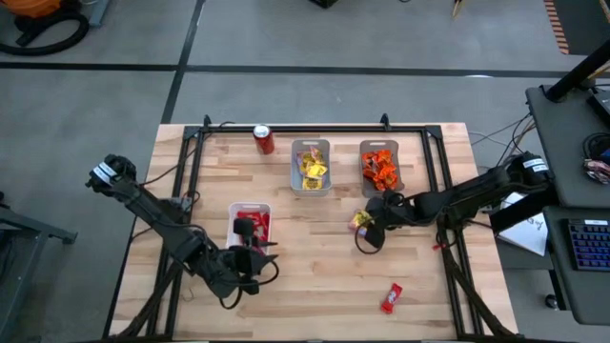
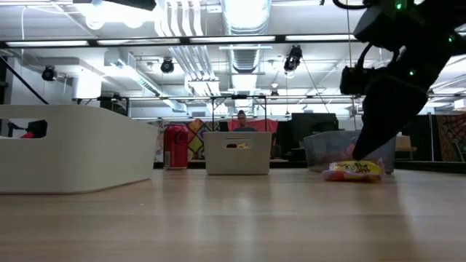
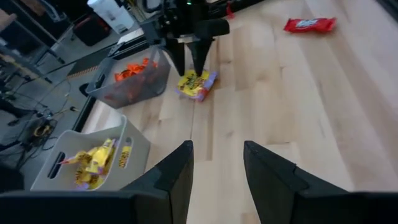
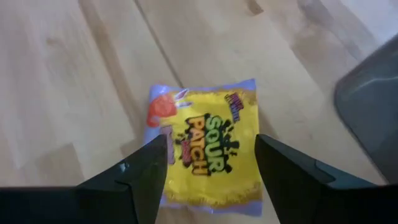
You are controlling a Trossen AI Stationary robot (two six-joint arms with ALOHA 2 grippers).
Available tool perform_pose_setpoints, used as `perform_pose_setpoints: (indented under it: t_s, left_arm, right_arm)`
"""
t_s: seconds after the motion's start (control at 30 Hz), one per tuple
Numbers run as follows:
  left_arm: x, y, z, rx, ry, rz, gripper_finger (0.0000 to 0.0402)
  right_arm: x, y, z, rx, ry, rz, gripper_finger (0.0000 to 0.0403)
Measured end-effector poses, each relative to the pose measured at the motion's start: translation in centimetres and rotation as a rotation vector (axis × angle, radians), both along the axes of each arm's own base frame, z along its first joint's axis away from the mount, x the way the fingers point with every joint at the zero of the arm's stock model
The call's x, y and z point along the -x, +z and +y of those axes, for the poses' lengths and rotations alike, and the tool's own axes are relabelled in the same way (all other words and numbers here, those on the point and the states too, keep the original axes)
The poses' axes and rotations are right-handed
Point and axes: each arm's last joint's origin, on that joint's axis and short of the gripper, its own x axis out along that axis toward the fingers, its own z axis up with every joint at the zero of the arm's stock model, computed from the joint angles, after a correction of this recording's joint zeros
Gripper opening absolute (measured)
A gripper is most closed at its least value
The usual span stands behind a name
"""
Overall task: Sort candy
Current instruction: Put the yellow candy into the gray bin
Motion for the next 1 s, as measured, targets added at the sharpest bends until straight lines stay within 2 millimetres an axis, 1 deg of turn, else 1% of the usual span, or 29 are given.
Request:
perform_pose_setpoints:
  t_s: [0.13, 0.27, 0.43, 0.57, 0.7, 0.8, 0.93, 1.0]
  left_arm:
    - [-0.4, 0.0, 0.5, -0.005, 0.019, 0.002, 0.0126]
    - [-0.5, 0.0, 0.7, -0.006, 0.028, 0.004, 0.0126]
    - [-0.5, 0.0, 0.8, -0.007, 0.029, 0.005, 0.0126]
    - [-0.5, 0.0, 0.8, -0.007, 0.03, 0.004, 0.0126]
    - [-0.7, 0.0, 1.0, -0.004, 0.04, 0.001, 0.0126]
    - [-0.9, 0.0, 1.2, 0.002, 0.054, -0.002, 0.0126]
    - [-1.1, 0.0, 1.7, 0.005, 0.073, -0.003, 0.0126]
    - [-1.2, 0.0, 1.8, 0.005, 0.081, -0.004, 0.0126]
  right_arm:
    - [0.5, -1.0, -0.2, 0.001, -0.041, -0.043, 0.0233]
    - [1.1, -1.8, -0.4, 0.016, -0.064, -0.042, 0.0233]
    - [1.9, -2.8, -0.6, 0.06, -0.044, -0.007, 0.0233]
    - [2.0, -3.8, -0.6, 0.062, -0.036, -0.051, 0.0221]
    - [1.6, -4.5, -0.5, 0.05, -0.02, -0.096, 0.0184]
    - [1.5, -5.2, -0.5, 0.059, -0.023, -0.065, 0.0142]
    - [1.3, -6.2, -0.5, 0.074, -0.023, -0.009, 0.0066]
    - [1.2, -6.3, -0.3, 0.074, -0.017, -0.003, 0.0026]
